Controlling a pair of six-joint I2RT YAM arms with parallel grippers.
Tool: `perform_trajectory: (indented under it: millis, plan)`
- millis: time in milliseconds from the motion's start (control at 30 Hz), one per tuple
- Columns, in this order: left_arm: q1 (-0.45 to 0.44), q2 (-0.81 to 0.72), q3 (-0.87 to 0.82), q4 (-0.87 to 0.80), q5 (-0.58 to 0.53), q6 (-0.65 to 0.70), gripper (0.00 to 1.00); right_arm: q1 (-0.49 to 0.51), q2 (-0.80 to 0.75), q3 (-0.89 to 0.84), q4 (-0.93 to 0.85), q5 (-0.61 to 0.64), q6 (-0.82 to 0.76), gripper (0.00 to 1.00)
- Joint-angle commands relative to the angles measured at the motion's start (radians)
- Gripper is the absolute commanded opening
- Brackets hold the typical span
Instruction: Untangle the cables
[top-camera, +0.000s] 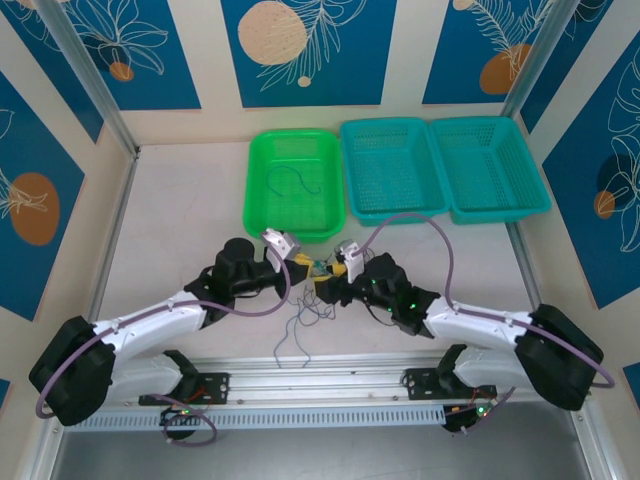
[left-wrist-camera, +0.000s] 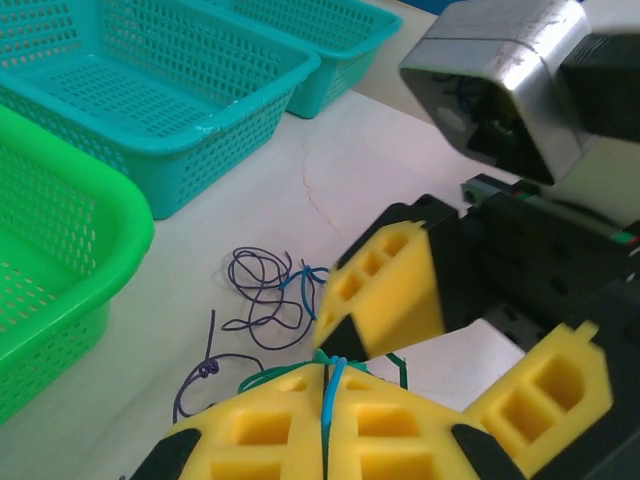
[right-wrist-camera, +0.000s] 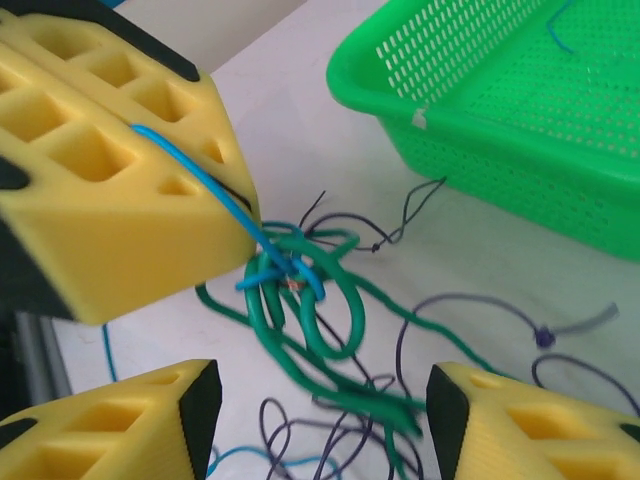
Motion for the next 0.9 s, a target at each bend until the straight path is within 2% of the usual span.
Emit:
perform_trajectory:
  millis: [0,67,200,233,300,400,600,867]
  plan:
    - [-0.015,-0.020,0.025,0.026,0.030,0.002,0.00,0.009,0.070,0.038,0.213,0.045,-0.127,0.60]
    - [-0.016,-0.024,0.026,0.031,0.031,0.001,0.00,0.009,0.118,0.056,0.248,0.050,-0.139,0.56]
    - [-0.018,-0.051,0.026,0.016,0.004,0.003,0.00,-0.012,0.170,0.063,0.267,0.094,-0.090,0.17]
    - [-0.018,-0.069,0.020,0.009,-0.012,0.003,0.00,-0.026,0.173,0.059,0.253,0.097,-0.063,0.09]
    - [-0.018,-0.113,0.008,0.001,-0.049,-0.006,0.00,-0.048,0.168,0.045,0.220,0.125,-0.017,0.00]
    - [-0.018,-0.195,0.000,-0.029,-0.101,-0.038,0.00,-0.069,0.149,0.021,0.136,0.220,0.042,0.00]
    - [-0.018,-0.332,-0.010,-0.073,-0.193,-0.079,0.00,-0.124,0.119,-0.004,-0.040,0.328,0.162,0.00]
    - [-0.014,-0.380,0.018,-0.139,-0.247,-0.074,0.00,-0.242,0.079,-0.023,-0.193,0.343,0.316,0.00]
